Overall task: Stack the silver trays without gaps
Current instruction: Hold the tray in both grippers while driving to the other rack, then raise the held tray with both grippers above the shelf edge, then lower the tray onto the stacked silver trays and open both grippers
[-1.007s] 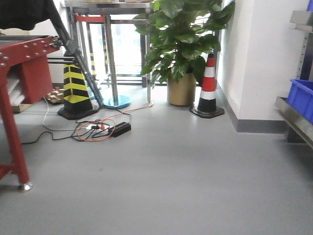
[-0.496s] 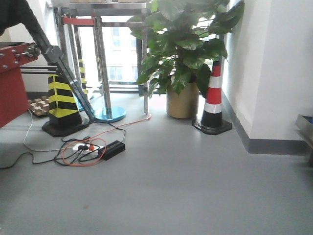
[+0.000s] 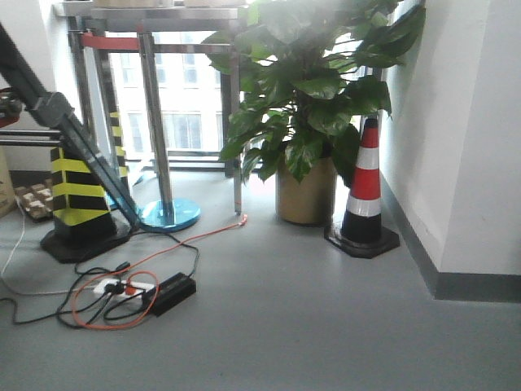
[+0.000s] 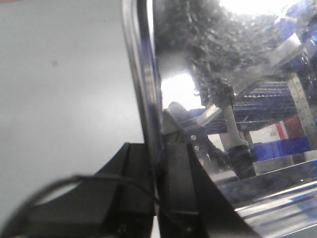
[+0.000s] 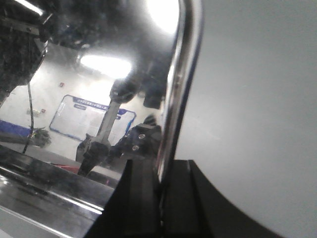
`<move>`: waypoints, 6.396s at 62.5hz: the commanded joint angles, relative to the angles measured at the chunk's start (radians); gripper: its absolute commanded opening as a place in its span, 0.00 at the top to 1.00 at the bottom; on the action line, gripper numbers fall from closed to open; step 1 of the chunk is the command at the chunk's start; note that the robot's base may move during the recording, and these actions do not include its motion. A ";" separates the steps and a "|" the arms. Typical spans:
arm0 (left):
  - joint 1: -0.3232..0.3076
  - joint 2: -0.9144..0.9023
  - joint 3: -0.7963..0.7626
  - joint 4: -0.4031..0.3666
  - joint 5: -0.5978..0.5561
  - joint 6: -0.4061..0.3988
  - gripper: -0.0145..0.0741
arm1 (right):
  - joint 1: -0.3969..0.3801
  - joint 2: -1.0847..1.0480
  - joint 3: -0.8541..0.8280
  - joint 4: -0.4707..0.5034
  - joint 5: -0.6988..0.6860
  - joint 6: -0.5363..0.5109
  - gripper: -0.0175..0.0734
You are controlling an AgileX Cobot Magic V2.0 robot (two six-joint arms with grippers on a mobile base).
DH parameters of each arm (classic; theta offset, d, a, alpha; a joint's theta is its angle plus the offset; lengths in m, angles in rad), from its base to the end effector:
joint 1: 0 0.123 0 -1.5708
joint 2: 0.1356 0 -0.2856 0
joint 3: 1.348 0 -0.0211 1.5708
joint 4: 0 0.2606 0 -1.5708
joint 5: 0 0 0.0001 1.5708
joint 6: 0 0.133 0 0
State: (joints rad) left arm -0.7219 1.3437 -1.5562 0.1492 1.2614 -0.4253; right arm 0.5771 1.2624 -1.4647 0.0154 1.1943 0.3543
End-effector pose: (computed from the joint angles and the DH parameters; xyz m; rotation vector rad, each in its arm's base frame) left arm 0.2318 -0.1790 0.3967 0.3756 2.5079 -0.2657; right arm 0.2309 0.1526 0.3943 -0.2796 2.5074 0.4102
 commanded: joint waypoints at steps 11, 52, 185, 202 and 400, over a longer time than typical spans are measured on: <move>-0.010 -0.028 -0.024 -0.007 -0.036 0.011 0.89 | 0.000 -0.026 -0.030 0.004 -0.081 -0.012 0.75; -0.010 -0.028 -0.024 -0.009 -0.036 0.011 0.89 | 0.000 -0.026 -0.030 0.004 -0.081 -0.012 0.75; -0.010 -0.028 -0.024 -0.009 -0.036 0.011 0.89 | 0.000 -0.026 -0.030 0.004 -0.081 -0.012 0.75; -0.010 -0.028 -0.024 -0.009 -0.036 0.011 0.89 | 0.000 -0.026 -0.030 0.004 -0.081 -0.012 0.75; 0.247 0.401 -0.262 0.090 -0.112 0.091 0.19 | -0.121 0.465 -0.330 -0.015 -0.204 -0.012 0.12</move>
State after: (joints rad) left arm -0.4753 1.7934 -1.7864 0.2166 1.1765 -0.3443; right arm 0.4622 1.7939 -1.7588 0.0127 1.0367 0.3510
